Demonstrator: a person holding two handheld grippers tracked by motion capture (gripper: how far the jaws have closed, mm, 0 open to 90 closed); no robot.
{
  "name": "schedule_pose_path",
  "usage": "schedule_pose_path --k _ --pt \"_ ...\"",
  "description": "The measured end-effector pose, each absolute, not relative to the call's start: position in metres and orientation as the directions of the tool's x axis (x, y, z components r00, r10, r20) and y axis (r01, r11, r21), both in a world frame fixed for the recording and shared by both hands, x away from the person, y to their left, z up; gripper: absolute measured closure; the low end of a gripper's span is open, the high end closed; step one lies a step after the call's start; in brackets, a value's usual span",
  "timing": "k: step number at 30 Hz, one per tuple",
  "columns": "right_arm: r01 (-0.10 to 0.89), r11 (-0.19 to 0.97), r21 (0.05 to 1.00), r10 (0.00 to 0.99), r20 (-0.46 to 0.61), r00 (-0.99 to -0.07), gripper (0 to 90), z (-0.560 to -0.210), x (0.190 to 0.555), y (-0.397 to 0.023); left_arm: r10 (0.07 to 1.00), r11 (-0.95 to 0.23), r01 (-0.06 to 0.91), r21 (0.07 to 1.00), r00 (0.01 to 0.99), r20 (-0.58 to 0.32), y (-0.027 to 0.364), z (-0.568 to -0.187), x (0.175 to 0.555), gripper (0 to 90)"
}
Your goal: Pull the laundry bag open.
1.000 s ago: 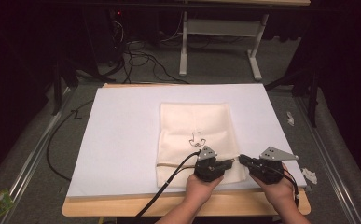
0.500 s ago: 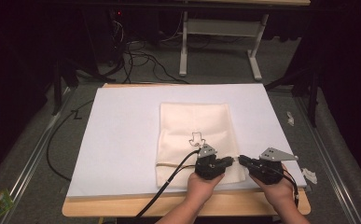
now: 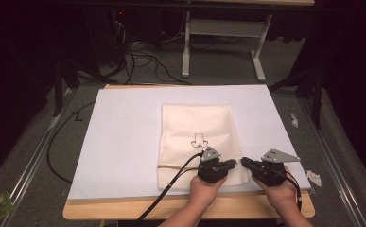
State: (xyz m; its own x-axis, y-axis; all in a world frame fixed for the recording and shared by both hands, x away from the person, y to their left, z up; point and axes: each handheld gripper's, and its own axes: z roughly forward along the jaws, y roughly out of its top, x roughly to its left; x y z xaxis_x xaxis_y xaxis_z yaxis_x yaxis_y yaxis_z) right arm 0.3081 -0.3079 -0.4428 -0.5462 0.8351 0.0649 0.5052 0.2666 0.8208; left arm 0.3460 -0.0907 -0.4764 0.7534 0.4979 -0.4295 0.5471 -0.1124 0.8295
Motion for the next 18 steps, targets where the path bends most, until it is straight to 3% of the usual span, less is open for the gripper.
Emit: schedule_pose_path --k 5,8,10,18 --pt "0.502 0.283 0.817 0.831 0.053 -0.554 86.3 -0.442 0.307 -0.305 0.499 -0.093 0.566 0.819 0.739 -0.453 -0.088 -0.477 0.345 87.8" --pt "0.509 0.252 0.823 0.824 0.094 -0.559 86.1 -0.441 0.308 -0.309 0.485 -0.106 0.557 0.824 0.752 -0.446 -0.087 -0.476 0.345 87.6" --pt "0.558 0.164 0.813 0.803 0.218 -0.555 83.6 -0.446 0.312 -0.318 0.488 -0.141 0.521 0.842 0.776 -0.399 -0.088 -0.476 0.342 87.6" --pt "0.575 0.142 0.806 0.804 0.245 -0.542 76.7 -0.451 0.318 -0.315 0.492 -0.165 0.505 0.847 0.787 -0.373 -0.089 -0.478 0.340 87.5"
